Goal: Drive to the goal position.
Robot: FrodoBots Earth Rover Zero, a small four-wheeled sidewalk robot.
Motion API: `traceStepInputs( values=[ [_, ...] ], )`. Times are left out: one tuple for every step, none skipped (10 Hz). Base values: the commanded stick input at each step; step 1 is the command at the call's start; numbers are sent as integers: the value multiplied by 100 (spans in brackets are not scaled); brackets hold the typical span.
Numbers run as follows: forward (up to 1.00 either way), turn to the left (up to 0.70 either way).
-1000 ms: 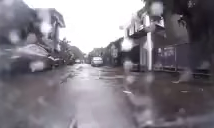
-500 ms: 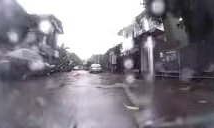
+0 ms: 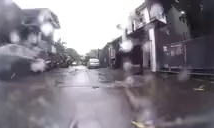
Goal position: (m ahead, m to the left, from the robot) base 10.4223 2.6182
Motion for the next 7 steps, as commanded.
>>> traceStepInputs(
  values=[
    [100,0],
    [100,0],
    [100,21],
    [100,27],
    [100,27],
    [100,27],
    [100,27]
  ],
)
